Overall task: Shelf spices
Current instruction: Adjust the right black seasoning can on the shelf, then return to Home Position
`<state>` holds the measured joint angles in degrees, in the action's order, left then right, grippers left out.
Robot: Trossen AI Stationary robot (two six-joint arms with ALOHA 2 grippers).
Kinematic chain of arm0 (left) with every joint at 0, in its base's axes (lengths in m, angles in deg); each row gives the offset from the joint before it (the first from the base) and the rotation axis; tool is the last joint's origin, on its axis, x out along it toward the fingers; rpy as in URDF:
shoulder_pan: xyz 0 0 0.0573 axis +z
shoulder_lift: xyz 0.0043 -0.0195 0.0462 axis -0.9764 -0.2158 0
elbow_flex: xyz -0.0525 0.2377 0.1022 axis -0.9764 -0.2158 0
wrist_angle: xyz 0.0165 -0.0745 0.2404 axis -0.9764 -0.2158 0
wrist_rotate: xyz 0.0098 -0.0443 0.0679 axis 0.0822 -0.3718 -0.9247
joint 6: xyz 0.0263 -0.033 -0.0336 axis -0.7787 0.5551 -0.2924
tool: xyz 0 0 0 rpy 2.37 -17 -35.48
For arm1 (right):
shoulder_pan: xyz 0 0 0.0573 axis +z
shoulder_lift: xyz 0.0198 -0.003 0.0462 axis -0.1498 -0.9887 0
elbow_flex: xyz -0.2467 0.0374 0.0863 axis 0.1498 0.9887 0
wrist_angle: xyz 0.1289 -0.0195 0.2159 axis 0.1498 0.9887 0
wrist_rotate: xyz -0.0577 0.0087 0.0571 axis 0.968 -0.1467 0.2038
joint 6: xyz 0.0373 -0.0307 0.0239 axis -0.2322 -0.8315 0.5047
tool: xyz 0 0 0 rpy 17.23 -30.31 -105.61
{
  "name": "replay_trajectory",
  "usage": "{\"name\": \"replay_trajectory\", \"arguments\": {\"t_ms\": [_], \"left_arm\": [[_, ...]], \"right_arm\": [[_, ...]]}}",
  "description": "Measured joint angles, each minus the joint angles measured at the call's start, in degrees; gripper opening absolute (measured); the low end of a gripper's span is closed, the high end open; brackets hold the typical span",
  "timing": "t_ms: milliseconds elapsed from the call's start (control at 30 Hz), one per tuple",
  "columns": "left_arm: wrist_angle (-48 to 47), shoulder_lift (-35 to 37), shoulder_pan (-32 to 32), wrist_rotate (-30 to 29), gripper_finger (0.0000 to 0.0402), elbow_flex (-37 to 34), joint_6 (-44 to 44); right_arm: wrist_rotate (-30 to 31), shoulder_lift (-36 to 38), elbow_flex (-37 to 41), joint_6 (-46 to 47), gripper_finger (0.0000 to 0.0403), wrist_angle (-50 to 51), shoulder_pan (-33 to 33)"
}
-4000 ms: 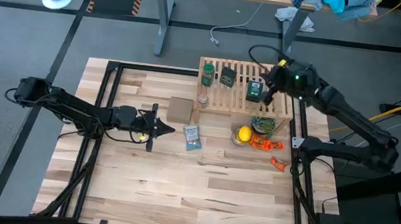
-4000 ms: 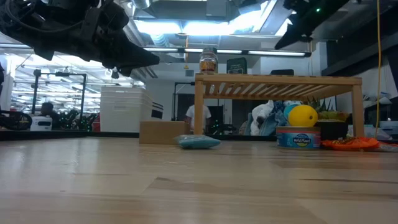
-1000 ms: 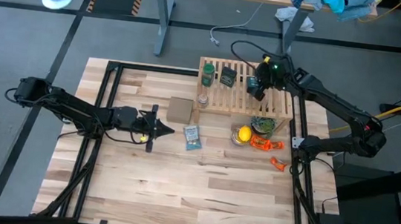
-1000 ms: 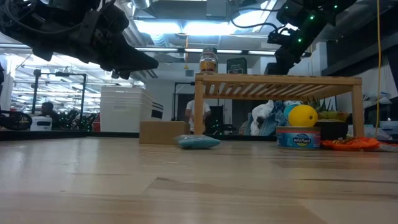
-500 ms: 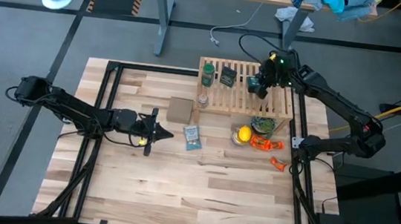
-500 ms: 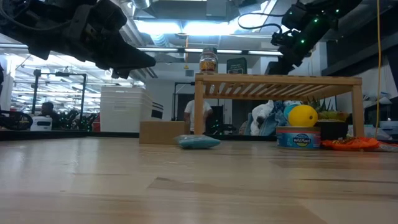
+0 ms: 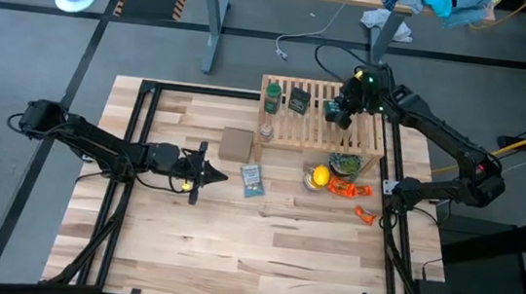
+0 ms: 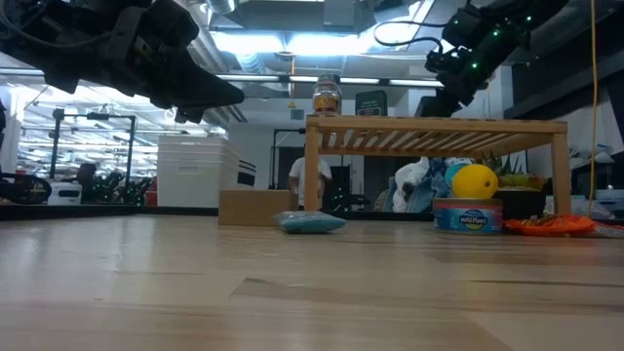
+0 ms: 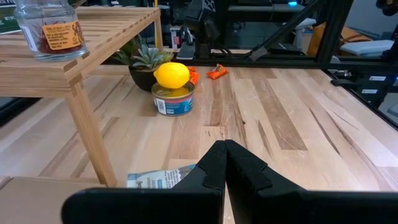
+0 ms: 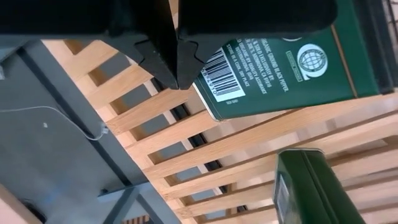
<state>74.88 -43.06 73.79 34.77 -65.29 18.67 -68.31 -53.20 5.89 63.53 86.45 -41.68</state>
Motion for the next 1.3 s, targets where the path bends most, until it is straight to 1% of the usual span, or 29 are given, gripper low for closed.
{"name": "replay_trajectory", "arguments": {"t_ms": [167,267,367,567,800,967,1133,1300], "left_arm": [[0.1,0.0,0.0,0.0,0.0,0.0,0.0],[0.2,0.0,0.0,0.0,0.0,0.0,0.0],[0.2,0.0,0.0,0.0,0.0,0.0,0.0],[0.2,0.0,0.0,0.0,0.0,0.0,0.0],[0.2,0.0,0.0,0.0,0.0,0.0,0.0],[-0.1,0.0,-0.1,0.0,0.0,0.0,0.1],[-0.6,0.0,-0.9,0.0,0.0,0.0,0.1],[-0.5,0.0,-1.8,0.0,0.0,0.0,0.0]], "right_arm": [[-7.5,-0.9,0.0,0.6,0.0002,-0.2,-3.4],[-10.2,-1.7,0.0,0.6,0.0002,-0.4,-4.7],[-11.8,-2.2,0.0,0.1,0.0002,-0.7,-4.6],[-14.1,-2.5,0.2,0.4,0.0002,-4.3,-4.5],[-12.9,-4.5,0.3,0.3,0.0002,-3.2,-4.5],[-13.2,-7.1,0.0,0.0,0.0002,-4.9,-4.5],[-12.4,-6.9,0.1,0.0,0.0002,-6.5,-4.4],[-8.0,-6.7,0.1,0.0,0.0002,-7.2,-4.4]]}}
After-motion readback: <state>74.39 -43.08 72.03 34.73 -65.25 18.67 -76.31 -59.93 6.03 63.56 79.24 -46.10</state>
